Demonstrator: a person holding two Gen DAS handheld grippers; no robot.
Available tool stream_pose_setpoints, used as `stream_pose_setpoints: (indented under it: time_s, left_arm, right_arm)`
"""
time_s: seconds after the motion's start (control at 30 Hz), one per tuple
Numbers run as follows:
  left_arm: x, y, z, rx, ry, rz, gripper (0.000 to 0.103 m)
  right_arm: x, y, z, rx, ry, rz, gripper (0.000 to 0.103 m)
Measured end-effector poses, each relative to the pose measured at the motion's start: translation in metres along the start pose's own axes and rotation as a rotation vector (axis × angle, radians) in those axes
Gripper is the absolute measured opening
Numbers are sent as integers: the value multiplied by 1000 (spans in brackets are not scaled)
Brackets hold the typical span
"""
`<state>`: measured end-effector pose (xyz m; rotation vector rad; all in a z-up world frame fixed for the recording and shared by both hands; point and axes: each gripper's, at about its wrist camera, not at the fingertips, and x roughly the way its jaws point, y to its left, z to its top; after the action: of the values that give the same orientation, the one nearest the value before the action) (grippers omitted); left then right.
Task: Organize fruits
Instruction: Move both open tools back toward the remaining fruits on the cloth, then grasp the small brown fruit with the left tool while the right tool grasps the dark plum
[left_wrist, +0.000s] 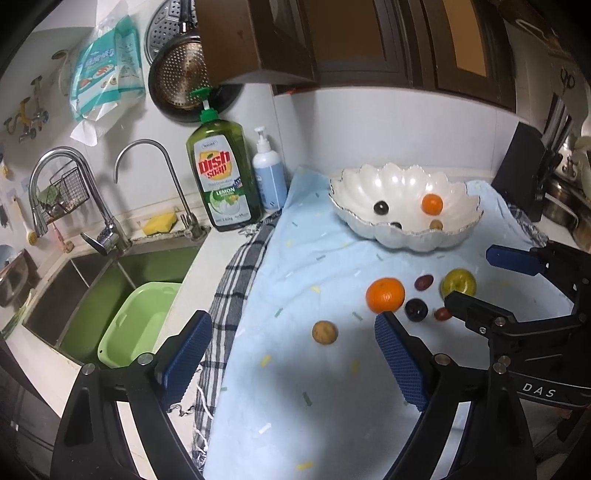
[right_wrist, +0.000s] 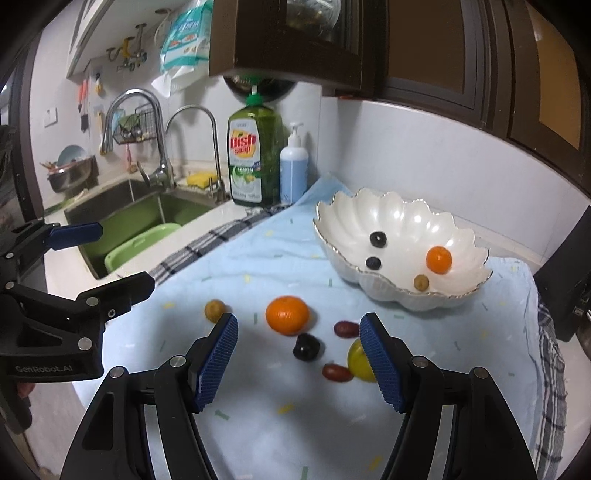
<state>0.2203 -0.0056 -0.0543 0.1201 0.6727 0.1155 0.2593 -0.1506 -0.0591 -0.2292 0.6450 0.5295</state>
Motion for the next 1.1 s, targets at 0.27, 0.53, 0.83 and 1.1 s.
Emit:
stream_pose_setpoints:
  time_s: [0.27,0.53,0.83,1.1]
  left_arm:
    - [26,-2,-13,5,45,-15,83]
    - [50,-5,-20,36,69,-18,77]
    - [79,-13,-22,59,109,-47,68]
    - [99,-17,-24,65,136,-63,58]
  right_arm:
    - [22,0,-10,0,56,-11,69]
    - [46,2,-15,-13,101,-22,59]
    - [70,0,-23,-11,163,-15,53]
    - [85,-4,-24,-1,199,-15,48]
